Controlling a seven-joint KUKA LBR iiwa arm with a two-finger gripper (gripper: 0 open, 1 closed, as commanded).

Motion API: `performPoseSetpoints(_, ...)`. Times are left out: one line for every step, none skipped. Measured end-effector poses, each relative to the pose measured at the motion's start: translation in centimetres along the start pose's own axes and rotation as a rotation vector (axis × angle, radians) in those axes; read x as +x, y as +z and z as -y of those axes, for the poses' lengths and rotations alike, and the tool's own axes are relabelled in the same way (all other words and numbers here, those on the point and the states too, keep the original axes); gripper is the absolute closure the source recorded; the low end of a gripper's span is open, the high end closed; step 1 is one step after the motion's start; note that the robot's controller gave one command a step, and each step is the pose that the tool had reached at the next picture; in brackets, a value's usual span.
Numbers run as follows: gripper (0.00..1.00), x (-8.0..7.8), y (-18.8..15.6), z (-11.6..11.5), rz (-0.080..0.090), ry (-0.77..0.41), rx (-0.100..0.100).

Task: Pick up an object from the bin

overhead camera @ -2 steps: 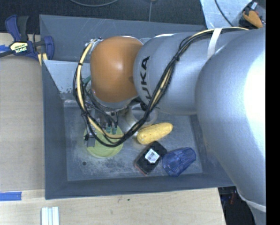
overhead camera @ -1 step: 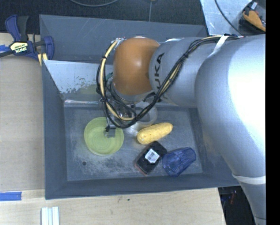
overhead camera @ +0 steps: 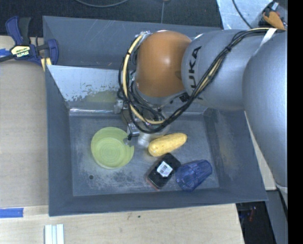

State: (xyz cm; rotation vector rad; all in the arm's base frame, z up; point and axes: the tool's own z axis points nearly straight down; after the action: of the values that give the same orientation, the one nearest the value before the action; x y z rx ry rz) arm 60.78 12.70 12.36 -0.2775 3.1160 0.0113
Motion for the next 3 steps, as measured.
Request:
performPoseSetpoints(0.00, -0.1, 2.1, 5.7, -0.007, 0.075, 0.002)
performPoseSetpoints(0.00, 0.2, 5.3, 3.3, -0.001, 0.218, -0.002)
performPoseSetpoints(1.00, 5.1, 4.9, 12.1, 0.003, 0.126, 0.005)
